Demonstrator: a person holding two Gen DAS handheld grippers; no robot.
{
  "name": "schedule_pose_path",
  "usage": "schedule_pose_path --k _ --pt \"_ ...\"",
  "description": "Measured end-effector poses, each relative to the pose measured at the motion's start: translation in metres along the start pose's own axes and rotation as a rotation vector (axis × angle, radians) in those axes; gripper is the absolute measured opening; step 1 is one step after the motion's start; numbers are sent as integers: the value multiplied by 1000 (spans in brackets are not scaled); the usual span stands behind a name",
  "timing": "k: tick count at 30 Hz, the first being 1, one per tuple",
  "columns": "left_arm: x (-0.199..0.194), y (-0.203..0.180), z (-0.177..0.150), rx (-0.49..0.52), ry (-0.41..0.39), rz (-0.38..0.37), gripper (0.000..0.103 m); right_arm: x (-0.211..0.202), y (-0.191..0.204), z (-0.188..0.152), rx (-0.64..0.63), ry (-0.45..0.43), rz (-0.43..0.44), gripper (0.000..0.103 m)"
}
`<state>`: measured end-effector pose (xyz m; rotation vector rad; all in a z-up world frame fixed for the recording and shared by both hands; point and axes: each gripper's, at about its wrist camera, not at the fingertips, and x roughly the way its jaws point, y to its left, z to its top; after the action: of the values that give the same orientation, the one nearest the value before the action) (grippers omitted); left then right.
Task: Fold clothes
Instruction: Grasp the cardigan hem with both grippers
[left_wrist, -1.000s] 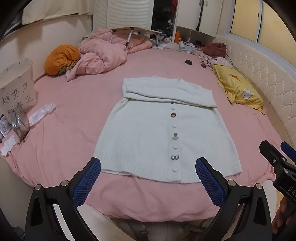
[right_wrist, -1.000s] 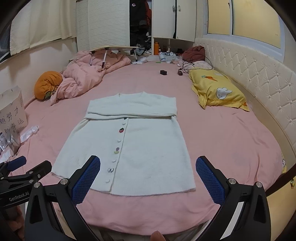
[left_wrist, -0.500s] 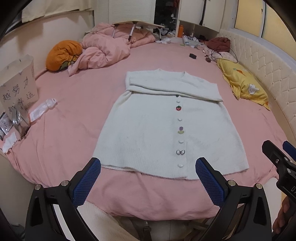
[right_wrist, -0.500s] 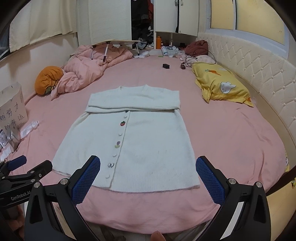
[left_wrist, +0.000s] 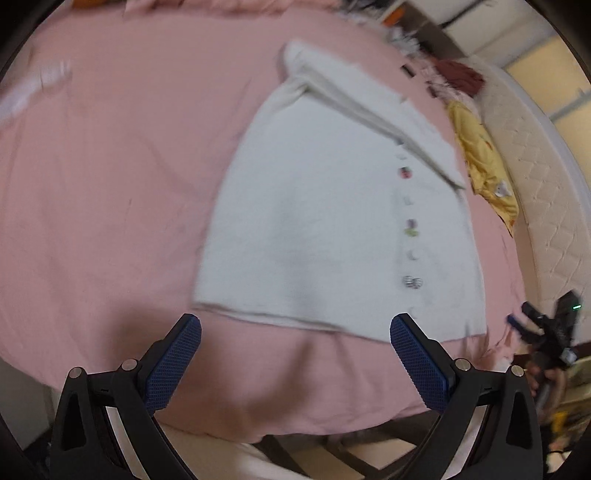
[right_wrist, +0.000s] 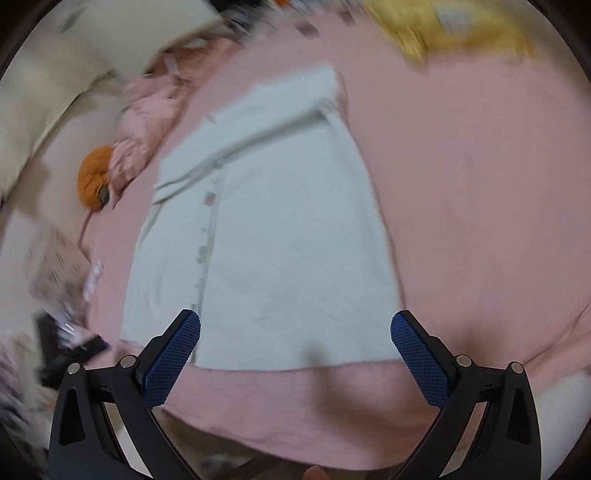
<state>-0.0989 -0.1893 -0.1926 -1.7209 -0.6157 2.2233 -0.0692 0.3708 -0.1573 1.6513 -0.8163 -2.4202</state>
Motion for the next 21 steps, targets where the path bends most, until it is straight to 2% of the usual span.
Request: schedule_pose_path --k 2,4,7,10,14,18,21 --pt "9 15 9 -44 13 -69 102 13 -31 9 101 49 102 103" --pt "22 30 18 -101 22 -108 102 26 -59 14 206 88 164 103" --pt "38 38 24 -136 34 -113 102 36 -87 17 284 89 182 103" --pt "43 32 23 -131 8 -106 102 46 -99 13 330 89 228 103" --pt "44 34 24 -139 -15 -125 102 50 -92 6 306 82 240 103" --pt "41 44 29 -197 -47 -170 100 59 -75 -1 268 135 300 103" --pt "44 54 27 -232 -53 -207 98 59 -70 -5 230 132 280 103"
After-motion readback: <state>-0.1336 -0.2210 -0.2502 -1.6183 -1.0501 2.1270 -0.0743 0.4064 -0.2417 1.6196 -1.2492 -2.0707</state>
